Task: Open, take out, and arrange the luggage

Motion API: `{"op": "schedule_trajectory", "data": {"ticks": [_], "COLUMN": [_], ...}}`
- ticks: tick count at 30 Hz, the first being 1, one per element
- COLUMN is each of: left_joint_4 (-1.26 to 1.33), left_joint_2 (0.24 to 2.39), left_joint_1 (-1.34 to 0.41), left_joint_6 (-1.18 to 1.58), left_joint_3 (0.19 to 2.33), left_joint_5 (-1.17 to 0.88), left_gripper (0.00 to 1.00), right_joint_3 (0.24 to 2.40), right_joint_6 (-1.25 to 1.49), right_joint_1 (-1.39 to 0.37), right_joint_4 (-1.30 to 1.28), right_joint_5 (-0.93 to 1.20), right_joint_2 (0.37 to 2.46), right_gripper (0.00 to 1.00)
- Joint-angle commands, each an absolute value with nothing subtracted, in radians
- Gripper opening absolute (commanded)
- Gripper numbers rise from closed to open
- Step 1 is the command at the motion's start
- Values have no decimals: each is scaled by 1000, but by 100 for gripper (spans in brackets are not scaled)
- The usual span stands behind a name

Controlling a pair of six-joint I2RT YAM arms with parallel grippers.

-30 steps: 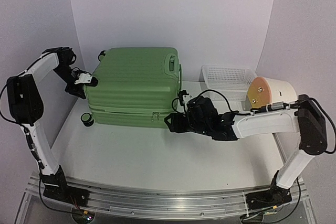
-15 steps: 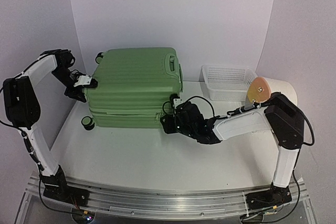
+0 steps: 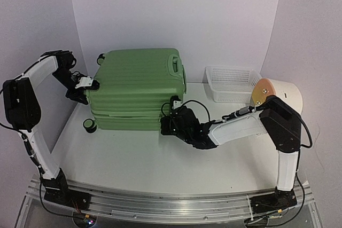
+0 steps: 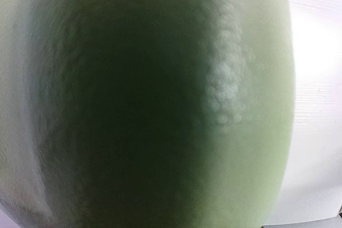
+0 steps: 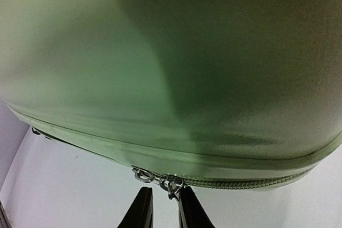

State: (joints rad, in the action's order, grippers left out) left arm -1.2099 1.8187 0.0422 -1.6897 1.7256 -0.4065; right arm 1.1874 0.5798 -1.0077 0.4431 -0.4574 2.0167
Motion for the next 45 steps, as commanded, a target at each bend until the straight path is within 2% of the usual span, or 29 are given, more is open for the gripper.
{"op": "schedule_trajectory", "data": {"ticks": [1, 11, 20, 22, 25, 27, 34, 45], "left_joint_4": [-1401, -1406, -1401, -1402, -1413, -1414, -1387, -1369], "left_joint_2": [1795, 1797, 1806, 1807, 1806, 1806, 1803, 1795], "left_joint_1": [11, 11, 12, 12, 13, 14, 23, 31], "left_joint_6": [-1764, -1768, -1769, -1770, -1781, -1784, -1766, -1771], "left_joint_3": [1726, 1726, 1737, 1740, 1742, 1741, 1756, 1751], "left_joint_5": [-493, -499, -488, -485, -486, -491, -473, -468], "left_gripper": [0, 0, 0, 0, 0, 0, 0, 0], "right_joint_3": [1236, 1279, 1336, 1345, 1352, 1351, 1262, 1076], "right_joint_6": [676, 701, 648, 647, 652, 648, 566, 425], "right_joint_1": [-991, -992, -992, -992, -992, -992, -987, -901], "right_joint_4": [396, 294, 293, 293, 295, 295, 322, 371], "right_joint_5": [-553, -675, -643, -654, -672, -684, -696, -548], "right_joint_2": [2047, 2074, 2115, 2122, 2127, 2126, 2058, 1897], "right_gripper": [18, 15, 16, 12, 1, 0, 0, 0]}}
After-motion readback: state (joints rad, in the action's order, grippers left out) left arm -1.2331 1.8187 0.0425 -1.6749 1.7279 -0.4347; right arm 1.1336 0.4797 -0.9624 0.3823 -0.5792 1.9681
